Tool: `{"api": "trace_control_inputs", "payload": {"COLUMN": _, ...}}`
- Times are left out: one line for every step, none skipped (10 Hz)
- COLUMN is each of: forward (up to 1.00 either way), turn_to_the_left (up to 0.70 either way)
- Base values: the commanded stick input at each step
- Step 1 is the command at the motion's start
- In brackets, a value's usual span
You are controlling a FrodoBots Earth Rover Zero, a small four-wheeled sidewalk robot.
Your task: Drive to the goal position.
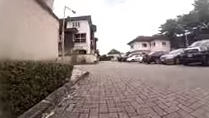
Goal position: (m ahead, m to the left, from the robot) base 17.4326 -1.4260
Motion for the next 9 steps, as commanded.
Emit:
{"api": "trace_control_inputs", "payload": {"forward": 0.7, "turn_to_the_left": 0.0}}
{"api": "trace_control_inputs", "payload": {"forward": 0.7, "turn_to_the_left": 0.0}}
{"api": "trace_control_inputs", "payload": {"forward": 0.7, "turn_to_the_left": 0.0}}
{"api": "trace_control_inputs", "payload": {"forward": 0.7, "turn_to_the_left": 0.0}}
{"api": "trace_control_inputs", "payload": {"forward": 0.7, "turn_to_the_left": 0.0}}
{"api": "trace_control_inputs", "payload": {"forward": 0.7, "turn_to_the_left": 0.0}}
{"api": "trace_control_inputs", "payload": {"forward": 0.7, "turn_to_the_left": 0.0}}
{"api": "trace_control_inputs", "payload": {"forward": 0.7, "turn_to_the_left": 0.0}}
{"api": "trace_control_inputs", "payload": {"forward": 0.7, "turn_to_the_left": 0.0}}
